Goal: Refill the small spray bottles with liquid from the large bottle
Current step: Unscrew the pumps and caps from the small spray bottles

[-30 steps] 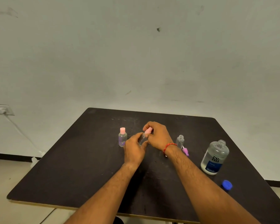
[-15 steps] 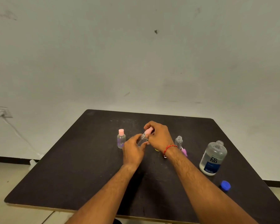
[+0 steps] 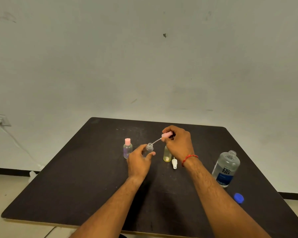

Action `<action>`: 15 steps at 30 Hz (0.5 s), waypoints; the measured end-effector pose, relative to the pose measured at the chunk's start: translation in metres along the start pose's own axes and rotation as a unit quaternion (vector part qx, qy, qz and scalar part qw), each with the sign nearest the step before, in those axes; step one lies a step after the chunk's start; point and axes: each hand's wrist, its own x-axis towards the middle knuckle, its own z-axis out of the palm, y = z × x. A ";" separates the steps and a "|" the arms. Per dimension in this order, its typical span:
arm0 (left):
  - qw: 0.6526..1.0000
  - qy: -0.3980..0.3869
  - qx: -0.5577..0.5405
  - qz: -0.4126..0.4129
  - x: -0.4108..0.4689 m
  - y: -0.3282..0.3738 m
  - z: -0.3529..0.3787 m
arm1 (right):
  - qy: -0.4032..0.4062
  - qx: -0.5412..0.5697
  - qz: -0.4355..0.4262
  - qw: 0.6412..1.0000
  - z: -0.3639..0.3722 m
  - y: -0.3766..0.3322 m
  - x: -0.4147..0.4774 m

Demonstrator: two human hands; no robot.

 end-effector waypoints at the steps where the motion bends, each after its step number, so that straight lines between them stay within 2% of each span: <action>1: 1.000 0.001 0.001 -0.001 0.001 -0.001 0.000 | 0.005 0.003 0.003 1.000 -0.001 0.001 -0.001; 15: 0.999 0.005 0.024 -0.034 0.007 -0.010 0.000 | 0.066 0.013 0.030 0.997 -0.003 0.021 -0.016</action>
